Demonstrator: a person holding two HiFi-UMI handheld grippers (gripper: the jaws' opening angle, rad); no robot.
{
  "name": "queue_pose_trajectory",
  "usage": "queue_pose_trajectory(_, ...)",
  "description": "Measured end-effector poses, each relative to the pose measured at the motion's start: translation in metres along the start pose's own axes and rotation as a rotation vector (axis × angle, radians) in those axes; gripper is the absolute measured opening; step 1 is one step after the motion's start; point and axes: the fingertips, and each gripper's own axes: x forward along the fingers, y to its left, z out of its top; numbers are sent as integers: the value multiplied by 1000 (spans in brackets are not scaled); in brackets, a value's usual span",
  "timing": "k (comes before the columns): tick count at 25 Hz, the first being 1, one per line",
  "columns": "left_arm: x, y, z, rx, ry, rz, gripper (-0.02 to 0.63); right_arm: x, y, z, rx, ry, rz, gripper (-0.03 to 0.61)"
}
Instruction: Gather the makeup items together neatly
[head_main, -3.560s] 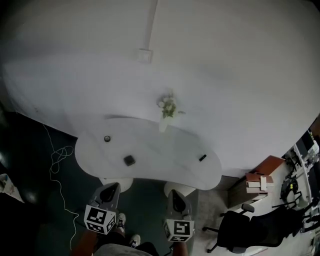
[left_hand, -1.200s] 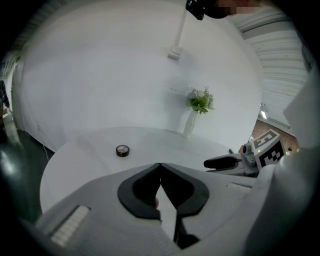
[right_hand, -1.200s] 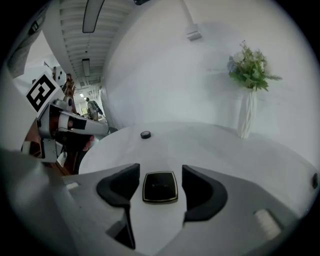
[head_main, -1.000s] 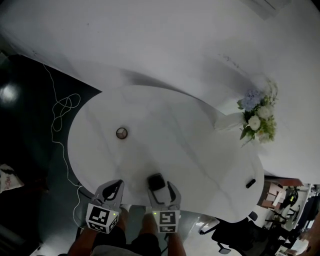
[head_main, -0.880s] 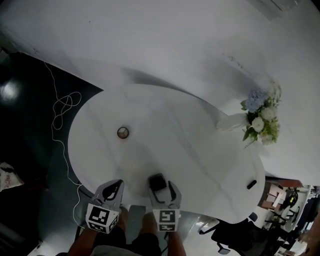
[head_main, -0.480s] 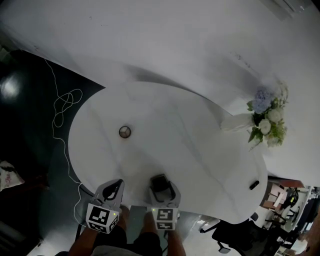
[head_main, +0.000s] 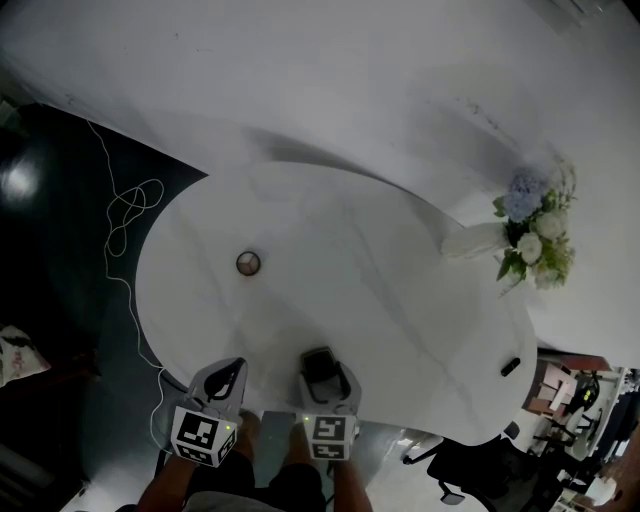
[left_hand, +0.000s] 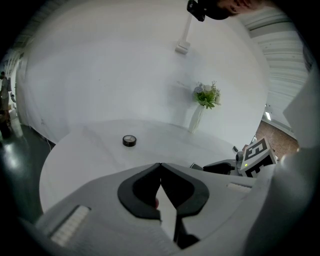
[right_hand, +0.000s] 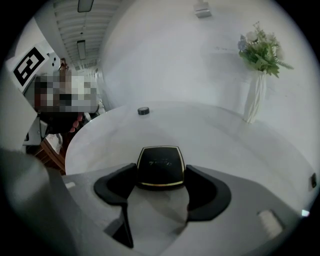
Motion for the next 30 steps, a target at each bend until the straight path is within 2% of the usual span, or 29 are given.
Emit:
queue_pose_trajectory(5, 0, -2, 6, 10, -7, 0, 11, -3, -5, 3, 54, -9, 7, 314)
queue_pose_trajectory(13, 5, -19, 31, 43, -37, -26, 11, -27, -35, 21, 90, -62, -47, 314)
queue_pose_trajectory(23, 30, -77, 70, 121, -67, -115, 11, -75, -105, 38, 163, -143, -183, 314)
queue_pose_trajectory(30, 57, -127, 90, 176, -64, -193, 11, -108, -160, 29, 231, -165, -285, 314)
